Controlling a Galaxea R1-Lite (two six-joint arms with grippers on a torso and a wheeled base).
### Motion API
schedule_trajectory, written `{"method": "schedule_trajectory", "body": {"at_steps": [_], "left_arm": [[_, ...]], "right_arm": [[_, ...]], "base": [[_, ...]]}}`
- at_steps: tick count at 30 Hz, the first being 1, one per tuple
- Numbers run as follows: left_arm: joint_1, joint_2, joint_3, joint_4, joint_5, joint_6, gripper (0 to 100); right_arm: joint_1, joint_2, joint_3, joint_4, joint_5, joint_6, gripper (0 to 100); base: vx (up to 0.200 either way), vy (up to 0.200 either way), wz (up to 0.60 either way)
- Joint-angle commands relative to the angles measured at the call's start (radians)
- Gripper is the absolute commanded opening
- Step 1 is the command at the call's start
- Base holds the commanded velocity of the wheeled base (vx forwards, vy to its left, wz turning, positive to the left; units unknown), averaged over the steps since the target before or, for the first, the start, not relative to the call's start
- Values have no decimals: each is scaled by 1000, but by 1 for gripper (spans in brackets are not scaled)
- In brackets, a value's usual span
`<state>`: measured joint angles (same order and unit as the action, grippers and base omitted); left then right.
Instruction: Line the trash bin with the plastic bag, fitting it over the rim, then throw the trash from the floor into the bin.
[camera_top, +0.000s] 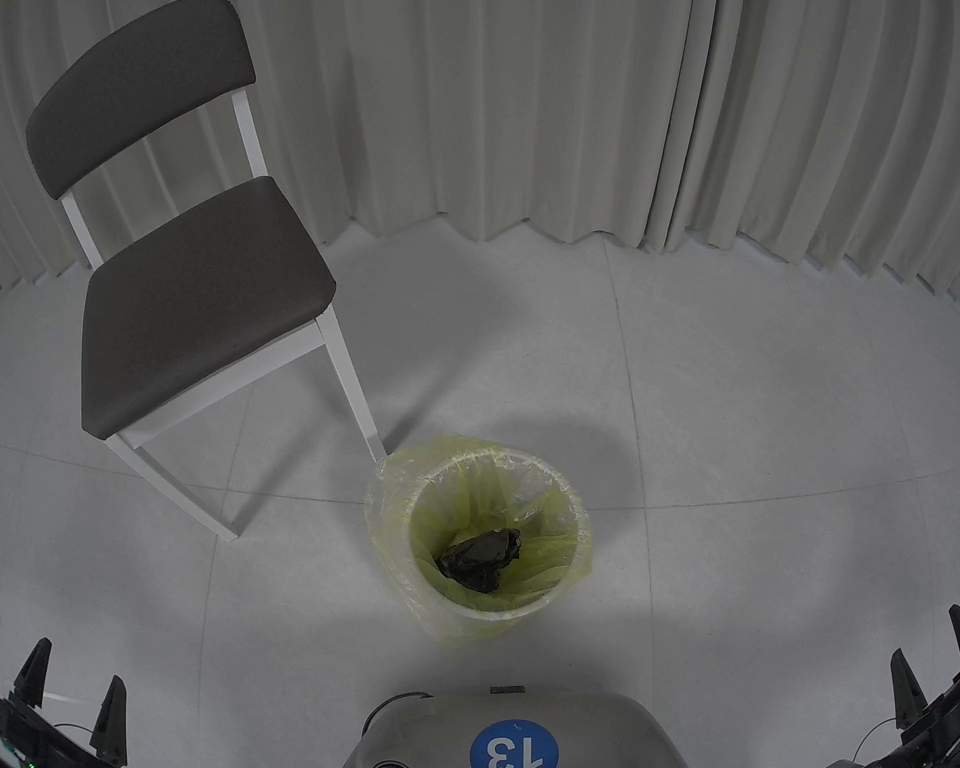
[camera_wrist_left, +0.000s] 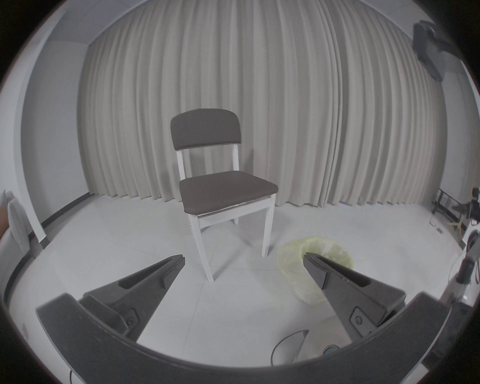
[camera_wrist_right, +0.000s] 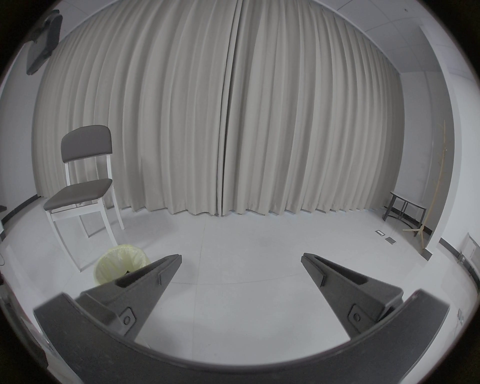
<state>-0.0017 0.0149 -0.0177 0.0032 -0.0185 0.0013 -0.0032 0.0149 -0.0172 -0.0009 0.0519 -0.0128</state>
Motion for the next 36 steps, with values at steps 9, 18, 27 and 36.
{"method": "schedule_trajectory", "body": {"at_steps": [9,18,27,36], "left_arm": [[0,-15,16,0,0,8,100],[0,-15,16,0,0,8,100],[0,-15,16,0,0,8,100],[0,-15,16,0,0,8,100]], "right_arm": [[0,-12,17,-1,0,-1,100],[0,-12,17,-1,0,-1,100],[0,-12,17,-1,0,-1,100],[0,-12,17,-1,0,-1,100]], "base": [[0,0,0],[0,0,0],[0,0,0],[0,0,0]]}}
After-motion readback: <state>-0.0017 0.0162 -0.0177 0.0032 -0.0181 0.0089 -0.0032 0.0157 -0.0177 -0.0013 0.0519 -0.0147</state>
